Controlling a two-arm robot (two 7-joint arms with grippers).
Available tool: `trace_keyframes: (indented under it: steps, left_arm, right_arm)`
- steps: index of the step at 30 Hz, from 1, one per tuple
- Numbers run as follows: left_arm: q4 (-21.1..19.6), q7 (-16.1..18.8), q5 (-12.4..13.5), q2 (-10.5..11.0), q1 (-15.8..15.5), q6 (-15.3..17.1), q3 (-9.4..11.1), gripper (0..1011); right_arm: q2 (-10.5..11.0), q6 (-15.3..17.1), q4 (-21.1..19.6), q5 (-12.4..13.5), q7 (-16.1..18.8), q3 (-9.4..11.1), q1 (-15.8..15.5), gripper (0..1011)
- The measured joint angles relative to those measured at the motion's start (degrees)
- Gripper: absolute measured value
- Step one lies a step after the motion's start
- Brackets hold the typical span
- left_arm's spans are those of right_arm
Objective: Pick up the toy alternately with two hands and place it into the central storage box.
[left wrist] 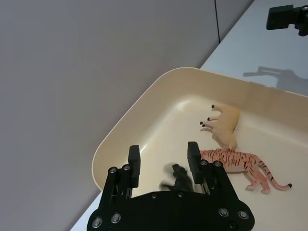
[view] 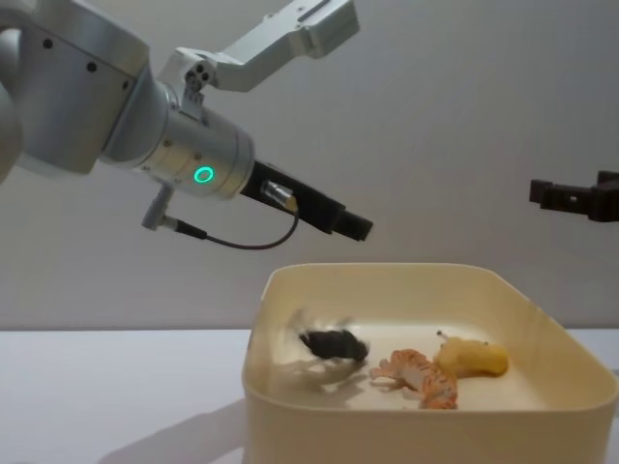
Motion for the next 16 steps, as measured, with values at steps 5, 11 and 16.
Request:
trace_keyframes:
  steps: [5, 11, 16]
  left_arm:
    - [1.07, -1.93, 1.20, -0.45, -0.91, -0.46, 0.44, 727]
    - [1.89, -3.26, 2.05, -0.77, -1.56, -0.76, 0.76, 896]
    - [2.34, -3.98, 2.53, -0.95, -1.92, -0.93, 0.95, 1001]
  right_arm:
    - [0.00, 0.00, 0.00, 0.00, 0.00, 0.00, 0.00, 1001]
    - [0.00, 0.00, 0.00, 0.00, 0.00, 0.00, 0.00, 1001]
    - [0.00, 0.00, 0.00, 0.00, 0.00, 0.00, 0.00, 1001]
